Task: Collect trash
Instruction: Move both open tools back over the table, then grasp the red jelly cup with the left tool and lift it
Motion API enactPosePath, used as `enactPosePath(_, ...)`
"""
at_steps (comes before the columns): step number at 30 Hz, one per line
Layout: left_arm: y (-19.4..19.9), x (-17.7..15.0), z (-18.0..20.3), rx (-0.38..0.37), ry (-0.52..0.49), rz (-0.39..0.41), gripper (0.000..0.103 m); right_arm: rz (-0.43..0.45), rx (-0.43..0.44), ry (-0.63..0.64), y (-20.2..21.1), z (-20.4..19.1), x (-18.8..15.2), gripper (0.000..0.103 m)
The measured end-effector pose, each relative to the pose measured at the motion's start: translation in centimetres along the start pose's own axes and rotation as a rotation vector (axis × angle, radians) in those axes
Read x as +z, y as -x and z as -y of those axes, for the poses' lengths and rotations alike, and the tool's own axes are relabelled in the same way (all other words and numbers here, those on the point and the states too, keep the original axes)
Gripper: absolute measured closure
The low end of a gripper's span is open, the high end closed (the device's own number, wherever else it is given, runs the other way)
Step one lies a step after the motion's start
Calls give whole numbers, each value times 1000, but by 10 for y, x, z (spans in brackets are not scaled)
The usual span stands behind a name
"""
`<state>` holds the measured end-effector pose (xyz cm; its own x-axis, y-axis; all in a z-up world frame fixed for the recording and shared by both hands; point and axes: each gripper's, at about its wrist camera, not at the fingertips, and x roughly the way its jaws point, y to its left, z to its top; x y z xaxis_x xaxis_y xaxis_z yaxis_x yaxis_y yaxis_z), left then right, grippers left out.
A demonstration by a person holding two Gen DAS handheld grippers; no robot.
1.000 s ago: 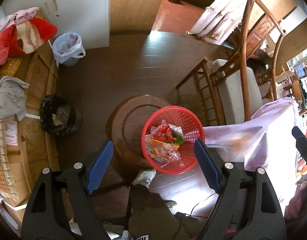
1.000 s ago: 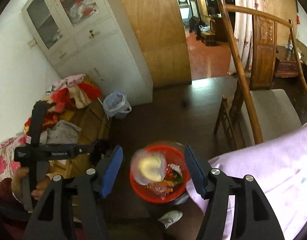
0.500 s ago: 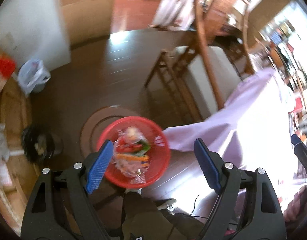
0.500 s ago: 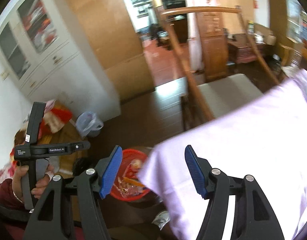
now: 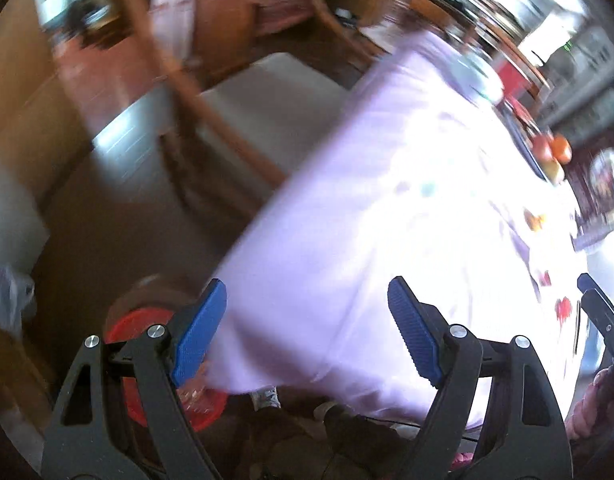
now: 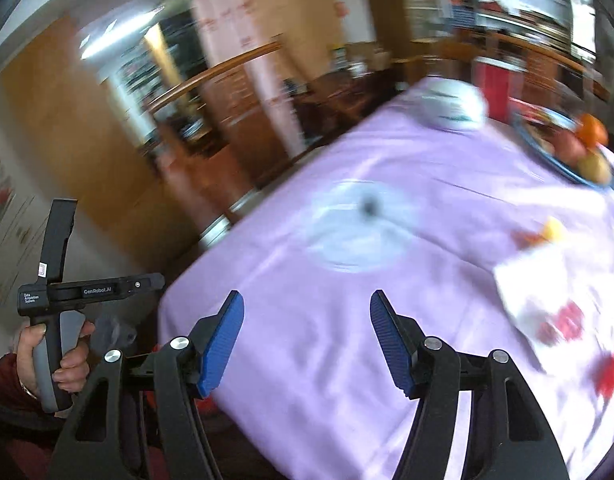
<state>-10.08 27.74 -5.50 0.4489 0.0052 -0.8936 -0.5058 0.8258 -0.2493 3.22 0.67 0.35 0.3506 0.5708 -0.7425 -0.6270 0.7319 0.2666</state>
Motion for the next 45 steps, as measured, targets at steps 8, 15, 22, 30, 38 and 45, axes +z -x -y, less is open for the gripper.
enactPosePath(8, -38, 23, 127, -99, -328, -52, 23, 118, -208, -297, 62, 95, -59, 37)
enactPosePath(15, -71, 5, 240, -185, -531, -131, 22, 166, -342, -511, 111, 174, -114, 37)
enactPosePath(22, -95, -13, 353, -225, -689, -140, 22, 199, -368, -598, 130, 245, -126, 37)
enactPosePath(30, -147, -33, 424, -191, -760, -212, 22, 151, -344, -619, 125, 293, -133, 37)
enactPosePath(38, -173, -31, 435, -177, -723, -222, 25, 106, -334, -642, 121, 318, -144, 37)
enactPosePath(45, -178, -27, 437, -181, -706, -219, 47, 87, -313, -645, 113, 329, -143, 37)
